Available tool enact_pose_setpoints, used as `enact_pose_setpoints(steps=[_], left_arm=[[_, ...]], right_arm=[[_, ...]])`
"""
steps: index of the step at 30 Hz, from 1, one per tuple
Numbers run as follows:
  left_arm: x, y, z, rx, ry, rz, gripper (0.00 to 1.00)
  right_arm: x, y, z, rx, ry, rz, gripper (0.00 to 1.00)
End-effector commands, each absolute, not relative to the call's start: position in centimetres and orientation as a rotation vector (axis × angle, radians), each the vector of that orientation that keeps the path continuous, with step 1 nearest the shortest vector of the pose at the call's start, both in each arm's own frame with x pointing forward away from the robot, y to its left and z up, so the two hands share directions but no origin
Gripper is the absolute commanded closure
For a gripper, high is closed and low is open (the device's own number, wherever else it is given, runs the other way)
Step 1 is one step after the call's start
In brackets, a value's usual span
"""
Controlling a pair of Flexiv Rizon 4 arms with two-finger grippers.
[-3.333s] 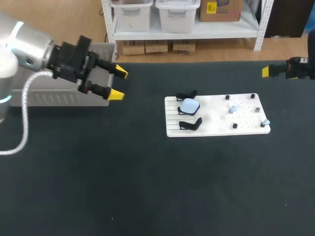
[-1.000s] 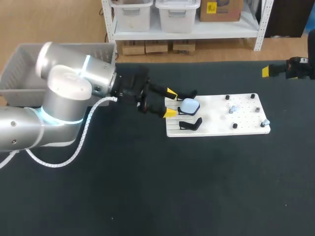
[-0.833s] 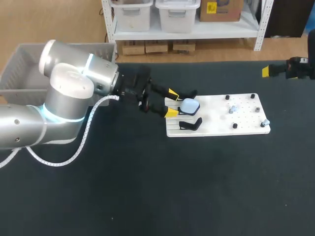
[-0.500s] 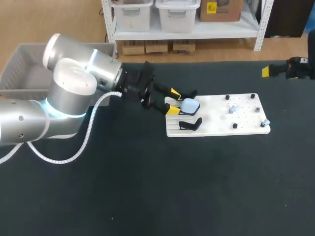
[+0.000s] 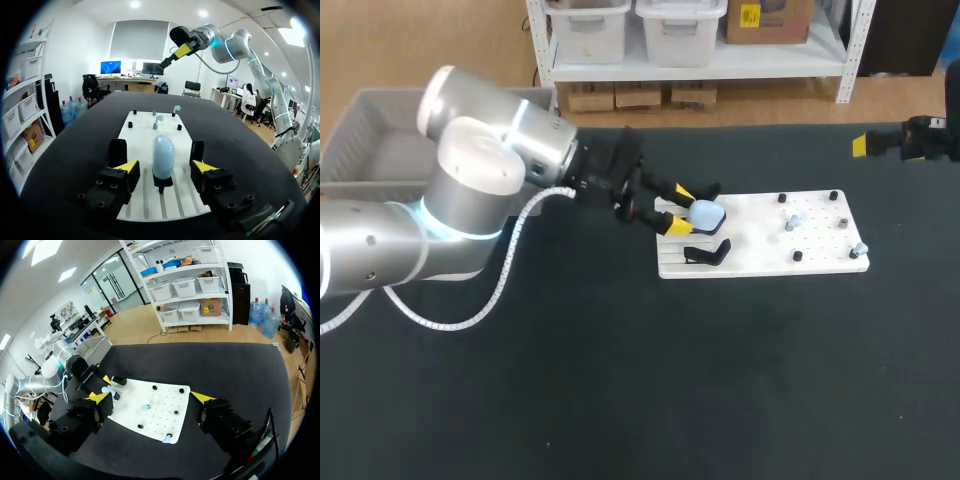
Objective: Pick up each earbud case from the left stands, insert the matching earbuds, close the lid, and place the case in the box.
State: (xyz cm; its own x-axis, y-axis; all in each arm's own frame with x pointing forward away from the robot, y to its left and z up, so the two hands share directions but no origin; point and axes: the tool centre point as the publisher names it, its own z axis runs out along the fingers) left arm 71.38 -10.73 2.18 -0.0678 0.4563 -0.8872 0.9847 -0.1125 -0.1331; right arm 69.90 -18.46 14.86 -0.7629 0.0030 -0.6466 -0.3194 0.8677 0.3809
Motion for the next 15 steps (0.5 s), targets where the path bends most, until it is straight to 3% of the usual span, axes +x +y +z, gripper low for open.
enact_pose_setpoints(steps=[1,11,15], left_arm=[[71.51,-11.07,2.17,1.630,1.564,-1.135,0.35],[71.73,-11.54,2.24,1.649,1.551,-1.127,0.51],[71.72,-11.75,2.13,1.655,1.547,-1.128,0.51]], right_arm=[[69.87,-18.45,14.90,-0.227,2.370,0.630,0.00],[69.87,-18.45,14.90,-0.227,2.370,0.630,0.00],[69.87,-18.45,14.90,-0.227,2.370,0.630,0.00]])
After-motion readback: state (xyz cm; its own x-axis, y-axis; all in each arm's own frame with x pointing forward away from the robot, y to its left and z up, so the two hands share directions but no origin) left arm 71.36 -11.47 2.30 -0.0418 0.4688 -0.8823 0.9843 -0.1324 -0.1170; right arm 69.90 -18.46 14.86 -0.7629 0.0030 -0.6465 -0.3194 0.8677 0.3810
